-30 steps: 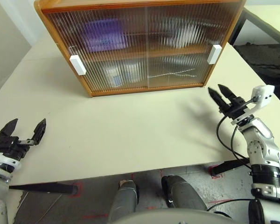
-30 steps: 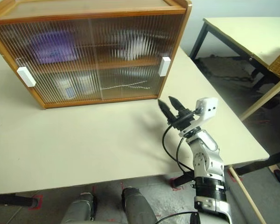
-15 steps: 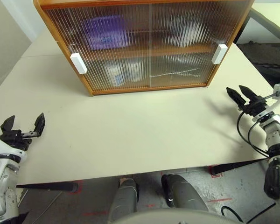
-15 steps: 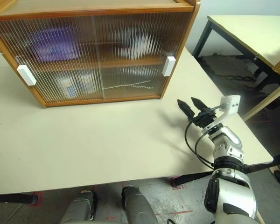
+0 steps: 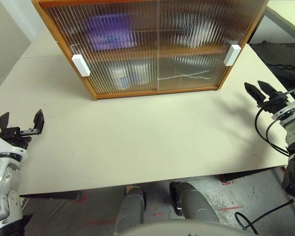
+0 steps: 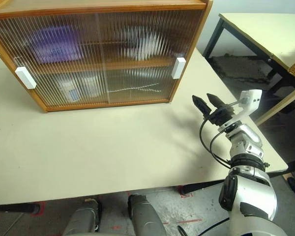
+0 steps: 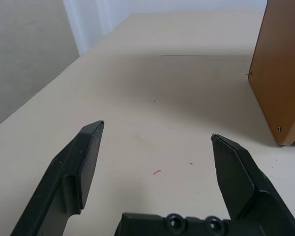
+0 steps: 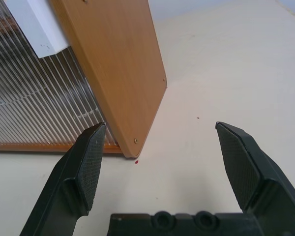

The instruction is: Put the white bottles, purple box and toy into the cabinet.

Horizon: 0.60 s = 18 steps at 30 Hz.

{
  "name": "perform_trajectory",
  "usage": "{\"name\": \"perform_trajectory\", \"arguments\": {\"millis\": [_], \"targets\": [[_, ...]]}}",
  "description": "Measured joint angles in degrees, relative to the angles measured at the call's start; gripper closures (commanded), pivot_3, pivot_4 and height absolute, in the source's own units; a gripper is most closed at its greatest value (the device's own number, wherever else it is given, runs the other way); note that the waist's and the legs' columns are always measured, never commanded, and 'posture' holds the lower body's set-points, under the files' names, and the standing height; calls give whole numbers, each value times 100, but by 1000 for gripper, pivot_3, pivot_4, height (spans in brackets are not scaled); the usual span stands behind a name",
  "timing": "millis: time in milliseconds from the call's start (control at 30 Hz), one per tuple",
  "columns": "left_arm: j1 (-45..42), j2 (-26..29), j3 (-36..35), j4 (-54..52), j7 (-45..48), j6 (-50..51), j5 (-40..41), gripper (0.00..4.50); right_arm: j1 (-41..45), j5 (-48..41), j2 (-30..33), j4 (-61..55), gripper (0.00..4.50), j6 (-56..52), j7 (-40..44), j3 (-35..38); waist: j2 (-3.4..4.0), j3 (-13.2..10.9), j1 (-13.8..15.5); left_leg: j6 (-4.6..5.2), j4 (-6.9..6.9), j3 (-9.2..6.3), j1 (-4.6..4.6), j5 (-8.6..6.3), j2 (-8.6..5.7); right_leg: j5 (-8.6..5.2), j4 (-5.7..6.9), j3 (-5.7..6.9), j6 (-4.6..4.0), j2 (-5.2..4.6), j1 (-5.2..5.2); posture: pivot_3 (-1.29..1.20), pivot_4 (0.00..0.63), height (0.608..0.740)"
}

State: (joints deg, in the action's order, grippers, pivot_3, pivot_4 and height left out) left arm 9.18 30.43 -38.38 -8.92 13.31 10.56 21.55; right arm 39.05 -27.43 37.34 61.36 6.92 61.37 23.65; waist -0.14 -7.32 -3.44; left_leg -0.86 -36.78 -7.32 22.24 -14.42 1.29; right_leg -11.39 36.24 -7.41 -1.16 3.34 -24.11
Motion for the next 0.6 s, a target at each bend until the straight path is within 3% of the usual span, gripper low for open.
{"name": "perform_trajectory", "arguments": {"millis": [200, 600], "targets": [[-89, -42, -53, 32, -68, -142, 3, 0, 207, 173, 0, 220, 30, 630, 139, -1, -1, 7, -6, 6, -6, 5, -9, 0, 0, 8, -1, 1, 5, 0, 11, -89, 109, 740], [-126, -89, -59, 136, -14, -241, 12, 0, 357, 315, -64, 235, 30, 715, 187, -4, 1, 8, -49, 38, -13, 7, -42, 18, -1, 31, 1, 1, 5, 0, 48, -100, 114, 740]]}}
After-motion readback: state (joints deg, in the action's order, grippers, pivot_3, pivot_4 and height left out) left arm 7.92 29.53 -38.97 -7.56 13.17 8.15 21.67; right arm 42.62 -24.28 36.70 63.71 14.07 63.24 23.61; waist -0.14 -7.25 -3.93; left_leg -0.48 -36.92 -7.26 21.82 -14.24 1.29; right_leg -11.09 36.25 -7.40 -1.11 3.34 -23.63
